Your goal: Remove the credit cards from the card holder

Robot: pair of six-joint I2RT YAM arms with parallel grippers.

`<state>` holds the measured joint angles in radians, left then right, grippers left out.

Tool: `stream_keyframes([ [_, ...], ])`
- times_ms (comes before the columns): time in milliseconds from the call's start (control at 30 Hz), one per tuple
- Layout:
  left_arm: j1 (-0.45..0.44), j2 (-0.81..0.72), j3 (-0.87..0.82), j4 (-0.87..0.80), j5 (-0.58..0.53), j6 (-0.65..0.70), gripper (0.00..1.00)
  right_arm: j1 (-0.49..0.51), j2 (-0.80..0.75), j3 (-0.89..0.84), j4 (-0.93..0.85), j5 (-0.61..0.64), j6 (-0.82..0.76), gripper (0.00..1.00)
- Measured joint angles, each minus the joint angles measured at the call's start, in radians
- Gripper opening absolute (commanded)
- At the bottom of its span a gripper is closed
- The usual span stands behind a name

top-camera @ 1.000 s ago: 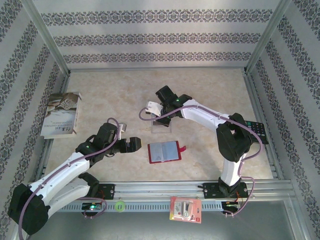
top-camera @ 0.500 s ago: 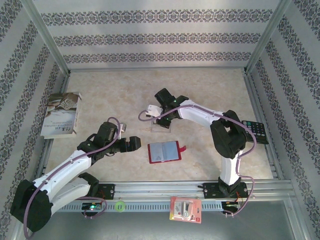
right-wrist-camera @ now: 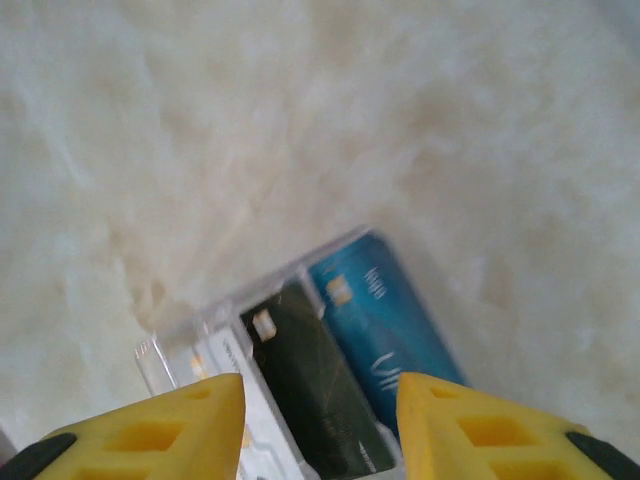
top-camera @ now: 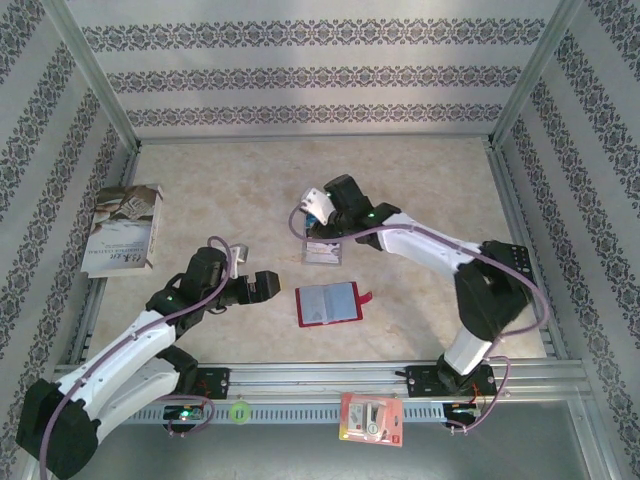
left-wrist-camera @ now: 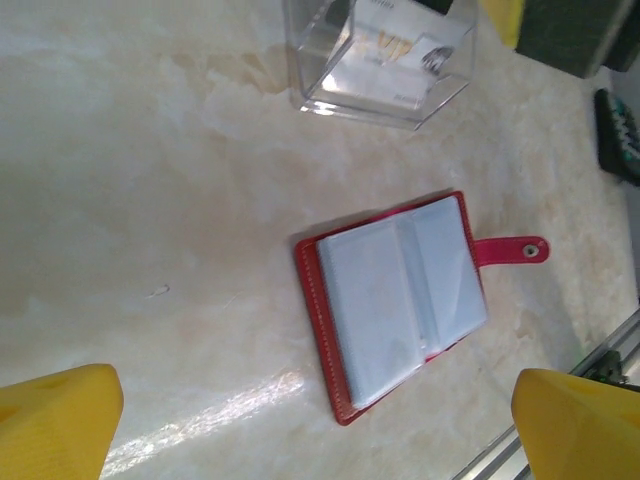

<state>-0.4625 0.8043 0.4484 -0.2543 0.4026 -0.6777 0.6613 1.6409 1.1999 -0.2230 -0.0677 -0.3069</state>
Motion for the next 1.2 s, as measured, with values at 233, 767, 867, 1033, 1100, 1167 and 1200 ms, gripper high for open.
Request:
stream_keyframes([
  [233, 0.000, -0.111, -0.033, 0.039, -0.038, -0.034, 1.00, 0.111, -0.185, -0.196, 0.112, 0.037, 0.352, 0.49],
  [767, 0.000, -0.195, -0.178, 0.053, -0.063, -0.097, 1.00, 0.497, -0.064, -0.364, -0.019, 0.240, 0.646, 0.49],
  [867, 0.000, -0.196, -0.179, 0.056, -0.063, -0.102, 1.00, 0.512, -0.003, -0.326, -0.029, 0.272, 0.649, 0.49],
  [1033, 0.000, -0.198, -0.183, 0.061, -0.063, -0.109, 1.00, 0.513, 0.039, -0.296, -0.040, 0.302, 0.649, 0.48],
  [1100, 0.000, -0.198, -0.186, 0.062, -0.063, -0.109, 1.00, 0.513, 0.054, -0.288, -0.040, 0.307, 0.649, 0.46],
  [1167, 0.000, -0.198, -0.187, 0.063, -0.063, -0.109, 1.00, 0.513, 0.071, -0.282, -0.035, 0.307, 0.650, 0.42],
  [1200, 0.000, -0.198, -0.187, 0.063, -0.063, -0.109, 1.00, 0.513, 0.075, -0.279, -0.034, 0.306, 0.650, 0.39],
])
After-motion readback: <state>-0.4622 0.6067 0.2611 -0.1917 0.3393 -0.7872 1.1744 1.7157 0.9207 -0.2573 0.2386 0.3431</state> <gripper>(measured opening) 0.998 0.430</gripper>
